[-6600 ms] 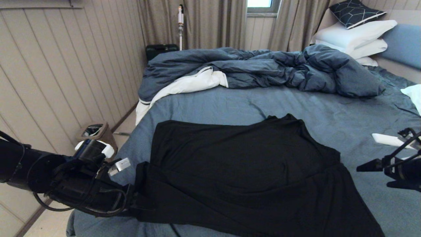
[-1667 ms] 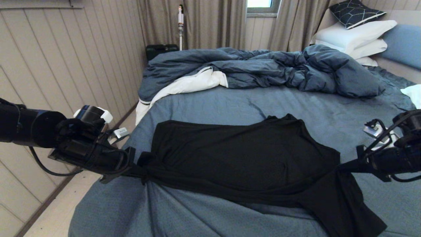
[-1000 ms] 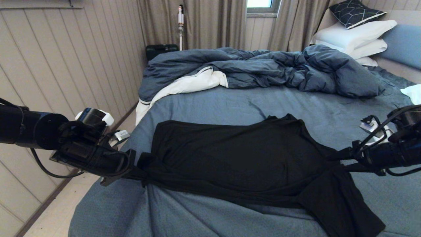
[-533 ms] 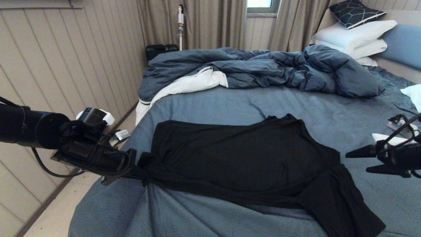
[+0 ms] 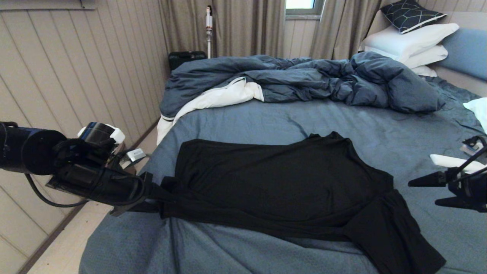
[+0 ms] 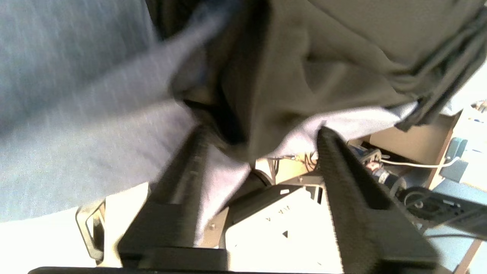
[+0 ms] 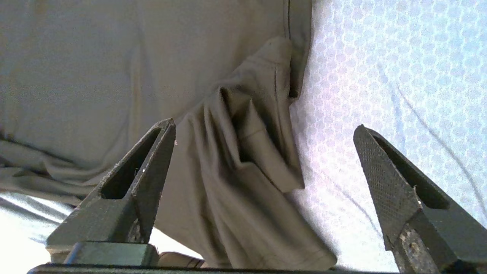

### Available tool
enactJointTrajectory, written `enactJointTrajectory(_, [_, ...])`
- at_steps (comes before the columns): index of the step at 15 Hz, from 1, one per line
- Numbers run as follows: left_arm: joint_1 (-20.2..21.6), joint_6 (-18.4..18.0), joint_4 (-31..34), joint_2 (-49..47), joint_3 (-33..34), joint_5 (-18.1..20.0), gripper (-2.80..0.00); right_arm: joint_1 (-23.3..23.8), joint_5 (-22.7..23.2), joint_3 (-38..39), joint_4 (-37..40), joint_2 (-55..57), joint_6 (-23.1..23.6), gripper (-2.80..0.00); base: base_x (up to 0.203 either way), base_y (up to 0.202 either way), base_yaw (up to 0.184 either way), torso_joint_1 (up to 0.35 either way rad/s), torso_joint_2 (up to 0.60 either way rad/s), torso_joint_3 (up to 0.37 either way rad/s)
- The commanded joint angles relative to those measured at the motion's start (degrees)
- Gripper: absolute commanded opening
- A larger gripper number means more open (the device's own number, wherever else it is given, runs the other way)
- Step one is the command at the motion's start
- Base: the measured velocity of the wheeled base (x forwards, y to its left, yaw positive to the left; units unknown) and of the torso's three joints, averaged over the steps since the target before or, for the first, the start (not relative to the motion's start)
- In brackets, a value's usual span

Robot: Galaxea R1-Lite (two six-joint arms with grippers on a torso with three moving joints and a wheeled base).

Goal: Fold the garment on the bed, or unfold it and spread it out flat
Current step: Fold the black T-shirt

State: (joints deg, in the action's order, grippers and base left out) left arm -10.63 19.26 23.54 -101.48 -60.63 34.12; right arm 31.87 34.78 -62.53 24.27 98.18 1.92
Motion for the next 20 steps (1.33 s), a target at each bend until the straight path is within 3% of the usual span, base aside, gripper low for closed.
enactJointTrajectory(1, [0.0,0.0,0.1,2.9,1.1,0.2,0.0,0.0,0.2,0.6,0.1,-0.6,0.0,0.0,0.0,0.0,0.0,0.0,0.0,0.0])
enactJointTrajectory(5, [-0.1,0.2,-0.5,1.0,0.5,0.6,0.0,0.4,0.1,1.3,0.1,-0.4,0.1,0.0,0.0,0.0,0.0,0.0,0.0,0.0])
enactJointTrajectory(9, [-1.6,0.3,-0.5,0.6,-1.2,1.7,0.0,3.9,0.0,1.7,0.3,-0.8,-0.1,0.0,0.0,0.0,0.0,0.0,0.0,0.0])
enactJointTrajectory(14, [-2.4,0.7,-0.6,-0.8,-2.3,1.7,0.0,3.8,0.1,2.3,0.5,-1.2,0.1,0.0,0.0,0.0,0.0,0.0,0.0,0.0])
enactJointTrajectory(15, [-2.4,0.7,-0.6,-1.4,-2.4,1.7,-2.8,3.8,0.1,2.4,0.5,-1.1,0.2,0.0,0.0,0.0,0.0,0.0,0.0,0.0])
enactJointTrajectory(20, [-2.5,0.7,-1.1,-4.5,-3.8,1.8,-2.8,3.8,0.1,2.7,0.4,-0.7,0.9,0.0,0.0,0.0,0.0,0.0,0.0,0.0])
